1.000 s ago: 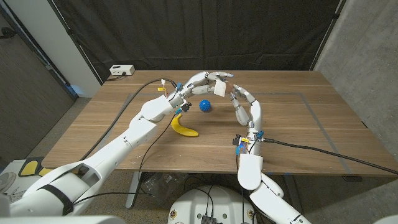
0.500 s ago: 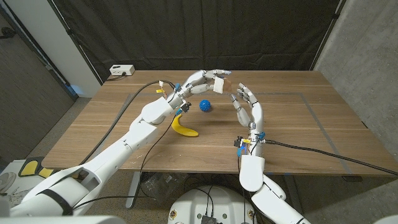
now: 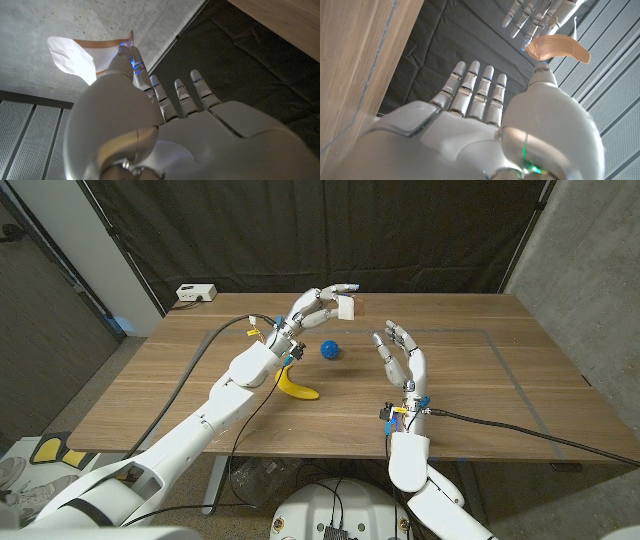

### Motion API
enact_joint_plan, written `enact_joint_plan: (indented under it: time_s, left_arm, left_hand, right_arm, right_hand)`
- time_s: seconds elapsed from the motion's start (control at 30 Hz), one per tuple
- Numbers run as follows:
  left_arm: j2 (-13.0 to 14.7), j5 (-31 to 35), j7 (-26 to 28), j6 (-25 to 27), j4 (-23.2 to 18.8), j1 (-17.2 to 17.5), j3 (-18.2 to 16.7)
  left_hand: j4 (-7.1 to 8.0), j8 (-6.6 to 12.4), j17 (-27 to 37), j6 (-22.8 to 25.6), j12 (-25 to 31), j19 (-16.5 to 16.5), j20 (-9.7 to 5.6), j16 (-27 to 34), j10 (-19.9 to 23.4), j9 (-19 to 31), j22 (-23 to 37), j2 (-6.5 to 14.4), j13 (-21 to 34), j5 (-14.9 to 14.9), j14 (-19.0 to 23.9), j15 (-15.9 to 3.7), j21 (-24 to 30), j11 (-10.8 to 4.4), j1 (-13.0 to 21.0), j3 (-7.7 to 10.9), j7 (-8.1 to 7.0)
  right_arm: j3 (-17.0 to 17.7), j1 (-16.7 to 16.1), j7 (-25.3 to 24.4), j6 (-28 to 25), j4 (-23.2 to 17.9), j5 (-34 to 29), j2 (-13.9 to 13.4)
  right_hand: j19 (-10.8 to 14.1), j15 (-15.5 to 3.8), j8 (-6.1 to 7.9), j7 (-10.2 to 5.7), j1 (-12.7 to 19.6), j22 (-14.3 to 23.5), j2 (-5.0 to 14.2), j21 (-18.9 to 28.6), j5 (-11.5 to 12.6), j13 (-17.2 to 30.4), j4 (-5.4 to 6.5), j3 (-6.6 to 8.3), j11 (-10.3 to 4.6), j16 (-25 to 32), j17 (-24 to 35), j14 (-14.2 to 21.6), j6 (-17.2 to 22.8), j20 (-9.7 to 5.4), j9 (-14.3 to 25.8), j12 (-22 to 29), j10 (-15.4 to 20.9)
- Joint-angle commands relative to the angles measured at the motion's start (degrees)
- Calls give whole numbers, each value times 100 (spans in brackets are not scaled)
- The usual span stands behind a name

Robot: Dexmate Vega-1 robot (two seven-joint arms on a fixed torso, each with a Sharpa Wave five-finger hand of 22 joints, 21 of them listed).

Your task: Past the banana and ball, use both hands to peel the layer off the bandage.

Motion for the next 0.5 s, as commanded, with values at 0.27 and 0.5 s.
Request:
enact_joint_plan:
  time_s: [0.27,0.5]
  left_arm:
    - [24,1229,1140,60,-244,220,-121]
    - [77,1668,1405,184,-403,256,-86]
  left_hand:
    - [6,-5,-3,136,56,62,-61,-22,114,14,4,4,5,6,74,-469,53,-25,2,64,70]
    - [-2,-7,-6,192,73,62,-84,-38,175,13,1,-32,-2,-2,84,-486,60,-32,3,70,95]
  right_arm:
    - [100,-81,-414,489,-21,-623,156]
    - [84,-219,-913,-31,-239,-1288,359]
  right_hand:
    - [2,-386,43,-14,-110,-2,-1,70,-17,30,20,-92,3,51,31,2,103,30,4,79,77]
    - [57,-429,163,-89,-137,-29,-46,129,28,48,5,-141,-67,120,36,203,479,51,-25,246,346]
